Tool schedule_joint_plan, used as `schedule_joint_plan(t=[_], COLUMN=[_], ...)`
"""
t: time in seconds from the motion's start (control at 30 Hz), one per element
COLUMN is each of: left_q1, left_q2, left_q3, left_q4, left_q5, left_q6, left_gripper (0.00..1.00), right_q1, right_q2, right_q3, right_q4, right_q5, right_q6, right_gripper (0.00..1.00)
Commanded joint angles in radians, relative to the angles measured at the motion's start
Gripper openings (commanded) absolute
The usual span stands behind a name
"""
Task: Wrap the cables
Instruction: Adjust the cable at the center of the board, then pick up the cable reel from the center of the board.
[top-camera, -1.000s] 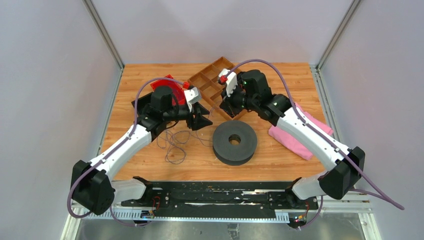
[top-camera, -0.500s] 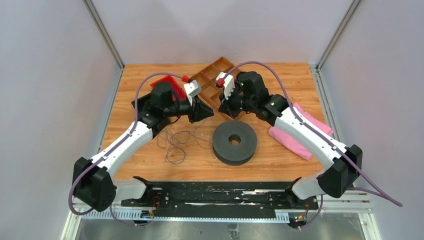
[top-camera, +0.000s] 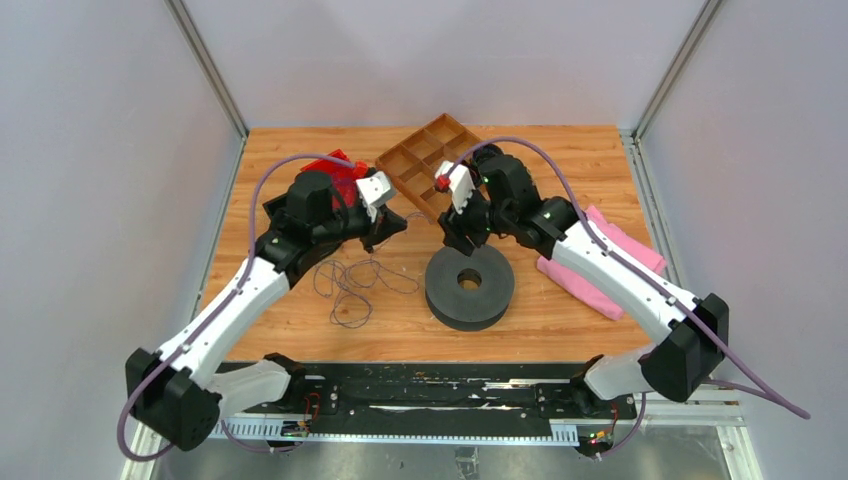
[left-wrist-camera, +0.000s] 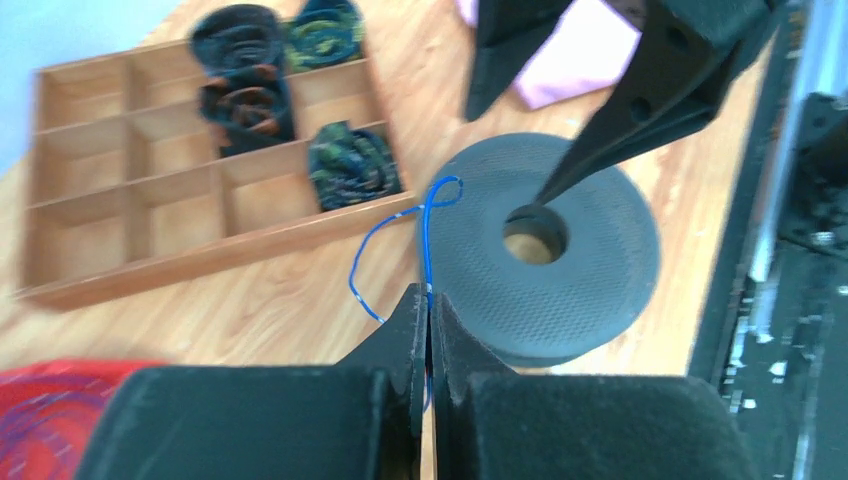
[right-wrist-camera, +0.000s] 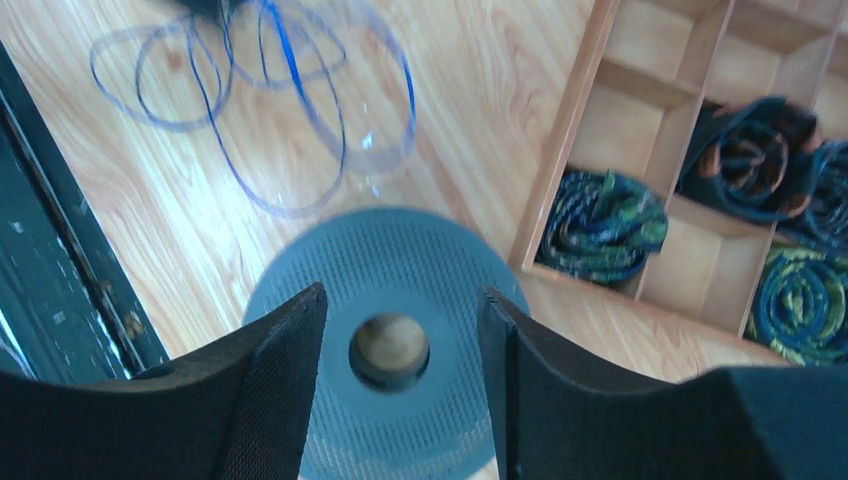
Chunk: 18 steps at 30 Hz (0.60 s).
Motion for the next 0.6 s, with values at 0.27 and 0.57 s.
schedule_joint_plan(t=[0.27,0.57], left_q1=[0.191,0.227], left_q2=[-0.190,-0.206], left_q3=[0.045,0.032], left_q4=[-0.313,-0.314], left_q5=[-0.275,-0.262], left_q6=[0.150,0.142], left_gripper=[0.00,0.00], right_q1=[0.042,0.111], right_q2=[-0.082,0.080], right_q3=[-0.261,-0.188], right_q4=[-0.163,-0.202], right_q5=[-0.096,-0.035], right_q6=[-0.243,-0.176], right_gripper=[0.68,0.78])
